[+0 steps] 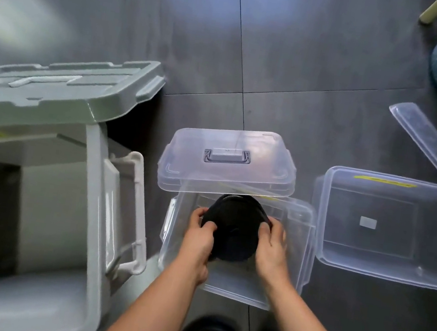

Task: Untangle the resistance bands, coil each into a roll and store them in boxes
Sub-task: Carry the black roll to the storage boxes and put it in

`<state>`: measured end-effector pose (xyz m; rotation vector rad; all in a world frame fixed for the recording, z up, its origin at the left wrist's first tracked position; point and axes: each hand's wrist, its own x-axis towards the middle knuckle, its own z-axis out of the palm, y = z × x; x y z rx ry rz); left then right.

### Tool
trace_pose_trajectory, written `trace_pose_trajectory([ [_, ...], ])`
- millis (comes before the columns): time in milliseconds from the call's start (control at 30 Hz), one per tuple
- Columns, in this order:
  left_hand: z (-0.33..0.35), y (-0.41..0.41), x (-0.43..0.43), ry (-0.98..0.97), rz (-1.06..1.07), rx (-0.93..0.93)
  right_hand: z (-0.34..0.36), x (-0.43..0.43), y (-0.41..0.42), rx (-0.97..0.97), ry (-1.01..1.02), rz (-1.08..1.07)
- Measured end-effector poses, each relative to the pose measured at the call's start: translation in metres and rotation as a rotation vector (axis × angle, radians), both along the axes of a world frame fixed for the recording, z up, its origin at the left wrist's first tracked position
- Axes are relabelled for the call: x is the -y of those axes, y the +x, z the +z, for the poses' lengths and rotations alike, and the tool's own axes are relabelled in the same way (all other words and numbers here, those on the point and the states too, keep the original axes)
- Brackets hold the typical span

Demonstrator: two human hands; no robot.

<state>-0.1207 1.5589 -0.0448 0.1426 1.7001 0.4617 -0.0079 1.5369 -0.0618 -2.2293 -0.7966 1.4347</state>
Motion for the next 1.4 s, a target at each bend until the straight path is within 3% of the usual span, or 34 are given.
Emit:
trace_pose_trajectory([
  [233, -0.002, 0.0, 0.006, 0.043, -0.17, -0.115, 0.018, -0.013, -0.005, 0.195, -0.086, 0.104],
  [367, 0.024, -0.001, 0.004, 0.08, -0.386, -0.172, 0.052, -0.011, -0.01, 0.326, -0.113, 0.296],
  [567, 0.065, -0.006, 0.002, 0.211, -0.596, -0.091, 0.085, -0.005, -0.002, 0.432, -0.176, 0.554],
  [700, 0.051, -0.006, -0.008, 0.27, -0.709, -0.23, 0.072, -0.014, 0.008, 0.458, -0.115, 0.776],
  [833, 0.031, -0.002, 0.0, 0.362, -0.957, -0.387, 0.051, -0.015, 0.009, 0.713, -0.127, 0.926],
  [933, 0.022, -0.001, 0.003, 0.414, -0.954, -0.432, 0.039, -0.029, 0.006, 0.926, -0.033, 0.986],
  [1133, 0.011, -0.002, 0.004, 0.472, -0.958, -0.493, 0.034, -0.029, 0.005, 1.027, -0.109, 1.216],
  [1233, 0.01, -0.003, 0.004, 0.478, -1.015, -0.512, 0.023, -0.034, 0.007, 1.052, 0.055, 1.221],
  [1400, 0.032, -0.004, 0.003, 0.403, -1.107, -0.563, 0.05, -0.019, 0.007, 0.879, -0.002, 0.956],
])
